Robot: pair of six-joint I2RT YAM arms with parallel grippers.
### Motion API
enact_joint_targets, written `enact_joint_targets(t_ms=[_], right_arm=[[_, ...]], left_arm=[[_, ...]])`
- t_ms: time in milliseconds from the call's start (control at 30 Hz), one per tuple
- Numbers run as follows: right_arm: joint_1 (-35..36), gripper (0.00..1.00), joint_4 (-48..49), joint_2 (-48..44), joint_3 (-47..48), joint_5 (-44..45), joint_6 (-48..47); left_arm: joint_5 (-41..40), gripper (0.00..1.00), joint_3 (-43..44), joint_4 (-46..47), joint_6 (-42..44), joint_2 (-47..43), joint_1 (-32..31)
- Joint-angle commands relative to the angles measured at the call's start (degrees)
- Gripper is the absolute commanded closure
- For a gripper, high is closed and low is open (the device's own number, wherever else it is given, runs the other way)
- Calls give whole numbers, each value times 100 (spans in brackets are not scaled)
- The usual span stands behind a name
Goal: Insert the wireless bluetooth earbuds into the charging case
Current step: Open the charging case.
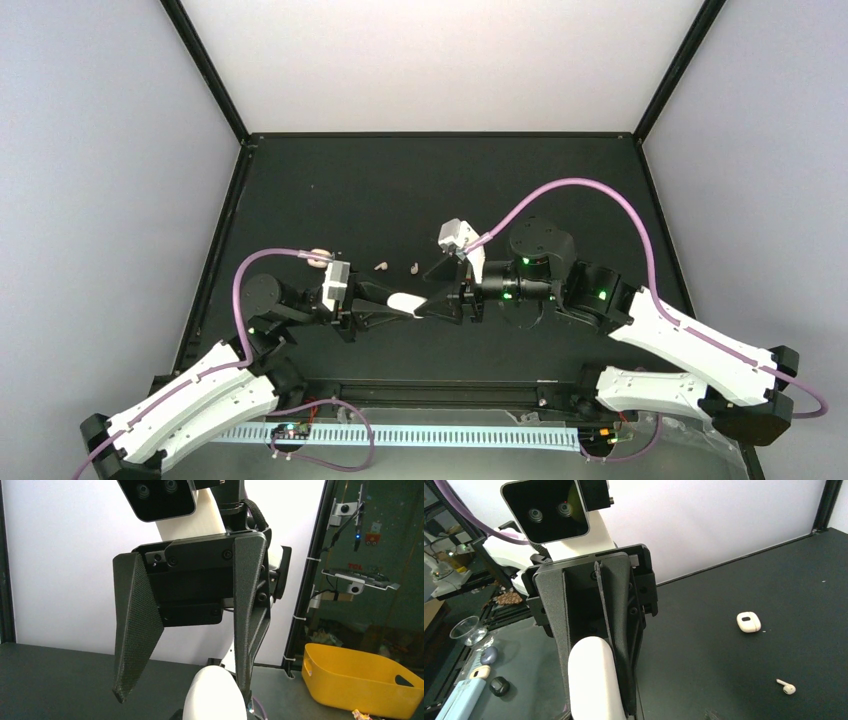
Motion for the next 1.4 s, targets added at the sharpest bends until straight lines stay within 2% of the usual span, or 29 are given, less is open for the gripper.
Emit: enact_joint_targets(t_ms=[0, 200, 467, 700, 900, 1033, 1367], right_arm=[[-30, 35, -128, -102, 150, 975, 86], [-36, 35, -29, -309, 139, 1266, 215], [-32, 37, 27, -276, 159, 464, 227], [-32, 39, 28, -197, 234, 355, 194], [-28, 52, -54, -93, 298, 459, 180], [-28, 54, -64, -129, 304, 646, 168], [-23, 70, -44, 8, 342, 30, 63]], left_arm=[[391, 98, 315, 129, 117, -34, -20], [384, 98, 307, 35, 211, -37, -20], [350, 98, 336, 79, 212, 26, -21], [336, 98, 368, 84, 190, 69, -19], [357, 98, 411, 98, 193, 128, -21], [370, 98, 420, 99, 189, 156, -21], [198, 98, 460, 161, 182, 331, -19]])
